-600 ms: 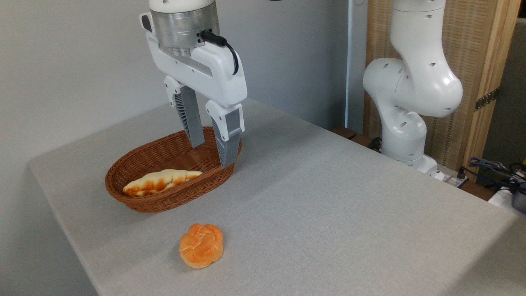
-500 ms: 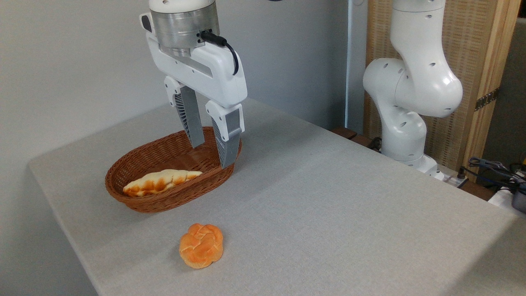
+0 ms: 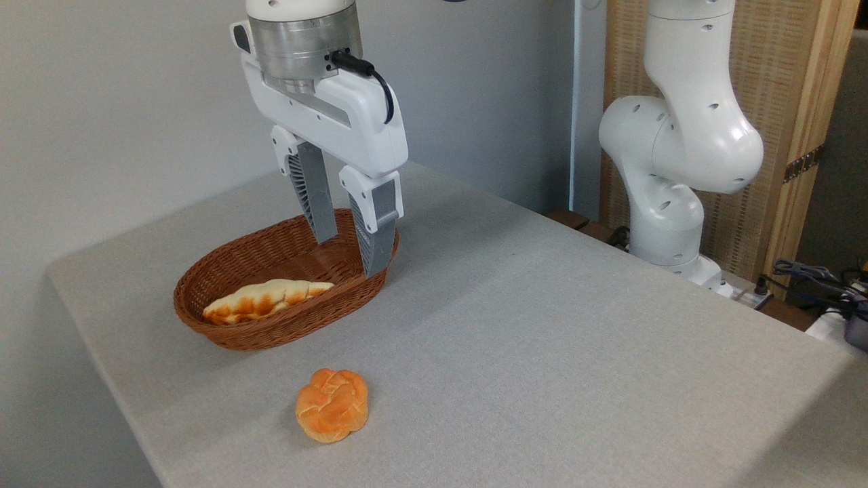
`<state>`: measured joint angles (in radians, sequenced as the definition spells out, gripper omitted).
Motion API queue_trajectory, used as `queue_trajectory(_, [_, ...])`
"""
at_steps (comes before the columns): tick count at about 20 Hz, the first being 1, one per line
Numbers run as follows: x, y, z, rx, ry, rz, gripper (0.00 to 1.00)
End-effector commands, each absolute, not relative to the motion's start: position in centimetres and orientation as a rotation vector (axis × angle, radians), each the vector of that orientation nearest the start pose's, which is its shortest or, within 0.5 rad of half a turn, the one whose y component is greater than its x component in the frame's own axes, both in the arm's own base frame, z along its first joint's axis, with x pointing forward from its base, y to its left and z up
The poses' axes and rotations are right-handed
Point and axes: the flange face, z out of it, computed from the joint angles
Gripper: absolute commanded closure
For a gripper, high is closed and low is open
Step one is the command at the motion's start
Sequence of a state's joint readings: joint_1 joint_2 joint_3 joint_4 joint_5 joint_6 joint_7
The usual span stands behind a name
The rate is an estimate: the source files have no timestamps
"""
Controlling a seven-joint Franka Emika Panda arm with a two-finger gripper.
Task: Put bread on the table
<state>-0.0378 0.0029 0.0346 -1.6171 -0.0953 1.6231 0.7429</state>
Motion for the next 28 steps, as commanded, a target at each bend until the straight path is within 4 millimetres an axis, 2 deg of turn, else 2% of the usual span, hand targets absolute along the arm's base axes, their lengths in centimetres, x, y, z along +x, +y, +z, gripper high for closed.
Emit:
queue_trajectory(1, [56.2,-2.9,60.4,-3.050,1.203,-0.123,0.00])
queue_trajectory(4, [56.6,-5.5,59.3,-3.053,1.236,-0.188,0.00])
queue_trajectory(6, [56.7,-7.9,58.9,-3.053,1.270,-0.228,0.00])
queue_trajectory(7, [56.7,-9.9,58.1,-3.076,1.266,-0.253,0.00])
queue_trajectory(8, [56.7,-10.6,57.6,-3.085,1.252,-0.265,0.00])
queue_trajectory(9, [56.7,-12.4,56.4,-3.081,1.251,-0.285,0.00])
queue_trajectory(10, [56.7,-13.3,55.8,-3.073,1.254,-0.305,0.00])
queue_trajectory(12, [56.9,-16.7,52.3,-3.057,1.275,-0.359,0.00])
queue_trajectory(14, [56.9,-18.5,50.4,-3.053,1.266,-0.396,0.00])
queue_trajectory(16, [56.8,-19.3,49.3,-3.040,1.280,-0.399,0.00])
queue_trajectory(18, [57.0,-19.4,48.2,-3.005,1.301,-0.373,0.00])
queue_trajectory(20, [57.3,-20.4,46.6,-2.966,1.337,-0.362,0.00])
queue_trajectory(26, [57.9,-20.7,45.5,-2.941,1.347,-0.375,0.00])
queue_trajectory(28, [57.6,-21.6,45.0,-2.907,1.386,-0.355,0.01])
